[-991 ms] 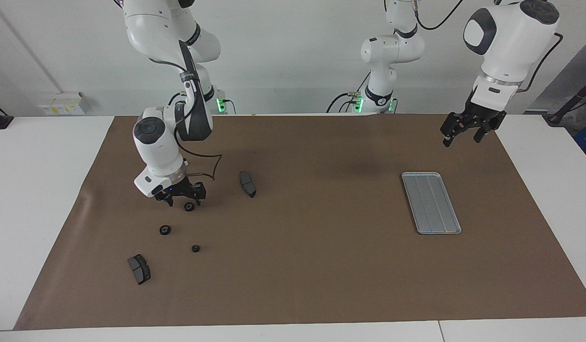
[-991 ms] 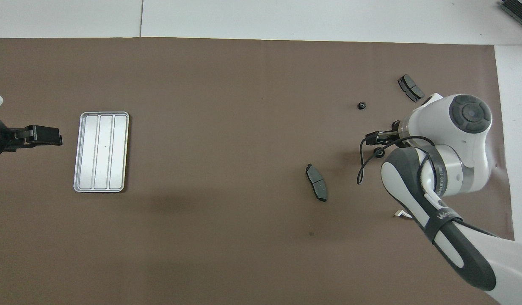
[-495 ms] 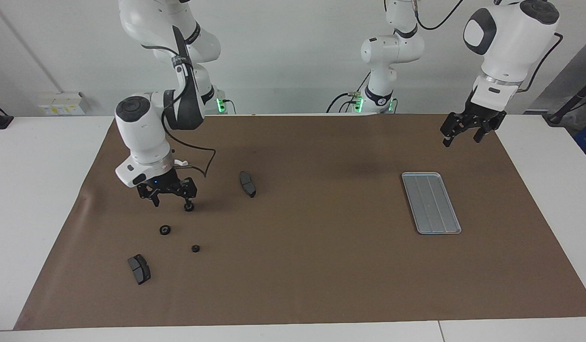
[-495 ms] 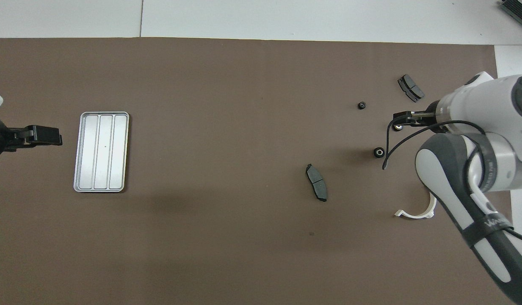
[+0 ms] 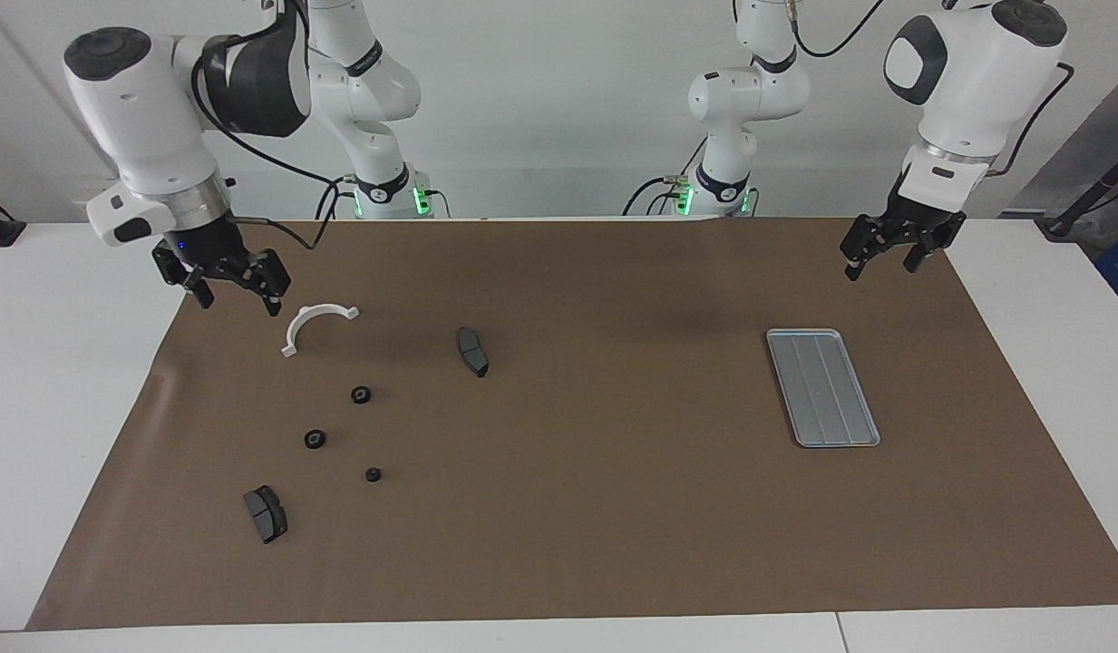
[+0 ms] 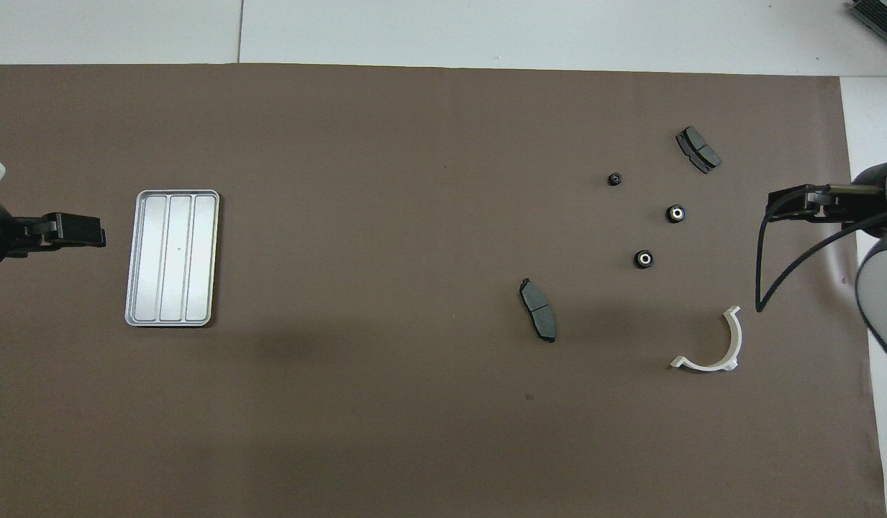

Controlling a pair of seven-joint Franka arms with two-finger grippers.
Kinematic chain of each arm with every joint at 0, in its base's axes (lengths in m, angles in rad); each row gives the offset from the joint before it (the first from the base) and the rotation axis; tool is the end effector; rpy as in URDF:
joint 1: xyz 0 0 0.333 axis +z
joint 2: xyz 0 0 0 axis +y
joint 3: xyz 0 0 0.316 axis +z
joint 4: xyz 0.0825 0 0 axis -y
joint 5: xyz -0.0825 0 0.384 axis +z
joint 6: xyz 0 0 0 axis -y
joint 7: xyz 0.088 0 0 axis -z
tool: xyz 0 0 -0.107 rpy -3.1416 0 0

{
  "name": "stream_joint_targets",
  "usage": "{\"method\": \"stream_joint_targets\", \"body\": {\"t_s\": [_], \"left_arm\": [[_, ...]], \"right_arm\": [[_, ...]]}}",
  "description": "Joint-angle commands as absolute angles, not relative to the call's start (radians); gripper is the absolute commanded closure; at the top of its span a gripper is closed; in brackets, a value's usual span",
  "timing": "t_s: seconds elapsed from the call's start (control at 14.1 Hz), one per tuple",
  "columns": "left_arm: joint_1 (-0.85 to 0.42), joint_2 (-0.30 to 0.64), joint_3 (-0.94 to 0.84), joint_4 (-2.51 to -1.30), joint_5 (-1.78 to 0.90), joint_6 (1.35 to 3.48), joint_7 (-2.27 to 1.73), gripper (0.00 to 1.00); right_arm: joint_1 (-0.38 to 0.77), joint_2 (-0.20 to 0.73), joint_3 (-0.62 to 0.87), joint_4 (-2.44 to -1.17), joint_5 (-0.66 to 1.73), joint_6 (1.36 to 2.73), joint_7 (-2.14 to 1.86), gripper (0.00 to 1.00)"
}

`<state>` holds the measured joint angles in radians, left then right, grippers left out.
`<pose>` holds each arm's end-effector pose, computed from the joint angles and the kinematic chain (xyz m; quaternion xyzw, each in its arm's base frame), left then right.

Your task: Place bearing gear from tray to pile

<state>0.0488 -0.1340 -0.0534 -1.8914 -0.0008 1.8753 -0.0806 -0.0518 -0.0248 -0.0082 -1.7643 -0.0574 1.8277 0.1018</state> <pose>0.5322 -0.0040 0.5710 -0.9975 -0.0381 -0.0589 0.0007 0.5628 -0.0385 0.5691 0.9958 -0.0747 0.0446 0.0270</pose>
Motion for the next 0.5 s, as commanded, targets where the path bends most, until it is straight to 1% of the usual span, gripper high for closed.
{"method": "stream_joint_targets", "body": {"t_s": [0.0,0.14,0.21,0.42], "left_arm": [[0.058,-0.158,-0.057,-1.91,-0.017,1.876,-0.071,0.0],[0.057,-0.156,-0.057,-1.91,-0.017,1.876,-0.074,0.0],[0.052,-0.158,-0.058,-1.91,-0.017,1.876,-0.072,0.0],[0.051,-0.158,-0.058,-1.91,-0.017,1.876,-0.072,0.0]], "right_arm": [[-0.083,-0.032,0.002,-1.674,-0.046,1.673,0.092,0.0],[-0.092,-0.028,-0.006,-1.616,-0.037,1.602,0.071,0.0],[-0.089,-0.031,-0.003,-1.614,-0.037,1.576,0.068,0.0],[-0.066,-0.041,0.0,-1.641,-0.04,1.603,0.057,0.0]]}}
